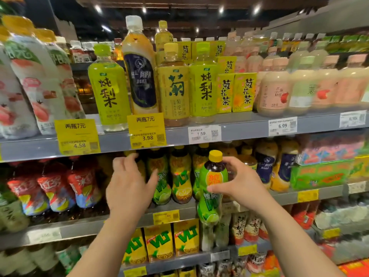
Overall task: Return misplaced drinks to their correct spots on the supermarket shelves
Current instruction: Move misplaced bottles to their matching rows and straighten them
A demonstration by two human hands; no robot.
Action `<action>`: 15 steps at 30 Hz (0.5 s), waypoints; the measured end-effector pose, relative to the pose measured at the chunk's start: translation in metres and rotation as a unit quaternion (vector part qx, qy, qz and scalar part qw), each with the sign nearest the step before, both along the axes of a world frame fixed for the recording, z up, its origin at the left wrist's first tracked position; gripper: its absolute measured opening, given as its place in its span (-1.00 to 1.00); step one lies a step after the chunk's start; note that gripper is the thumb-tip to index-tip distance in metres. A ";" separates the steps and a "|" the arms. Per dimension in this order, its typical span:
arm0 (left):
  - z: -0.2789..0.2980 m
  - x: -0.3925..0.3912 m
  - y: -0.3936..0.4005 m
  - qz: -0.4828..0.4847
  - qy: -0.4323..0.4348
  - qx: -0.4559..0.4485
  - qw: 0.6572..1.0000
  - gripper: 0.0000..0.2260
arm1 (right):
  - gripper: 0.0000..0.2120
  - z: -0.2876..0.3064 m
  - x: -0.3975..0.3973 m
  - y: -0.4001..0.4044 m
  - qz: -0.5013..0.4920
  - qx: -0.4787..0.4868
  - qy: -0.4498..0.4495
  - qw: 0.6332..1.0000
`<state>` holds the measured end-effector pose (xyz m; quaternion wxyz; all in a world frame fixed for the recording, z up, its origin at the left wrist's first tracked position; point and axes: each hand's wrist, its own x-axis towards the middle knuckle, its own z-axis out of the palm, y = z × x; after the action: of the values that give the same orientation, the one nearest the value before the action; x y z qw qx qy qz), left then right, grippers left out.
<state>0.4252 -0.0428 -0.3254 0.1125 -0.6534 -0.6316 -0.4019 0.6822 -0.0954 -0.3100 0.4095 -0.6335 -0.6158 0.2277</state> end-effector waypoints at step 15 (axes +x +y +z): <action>0.020 0.083 0.041 -0.081 0.044 -0.206 0.974 -0.50 | -0.30 0.006 0.031 -0.008 0.039 -0.007 -0.006 0.999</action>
<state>0.5077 -0.0023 -0.3050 -0.0304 -0.7287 -0.6400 -0.2417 0.7131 -0.1033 -0.3044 0.3915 -0.6133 -0.6411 0.2440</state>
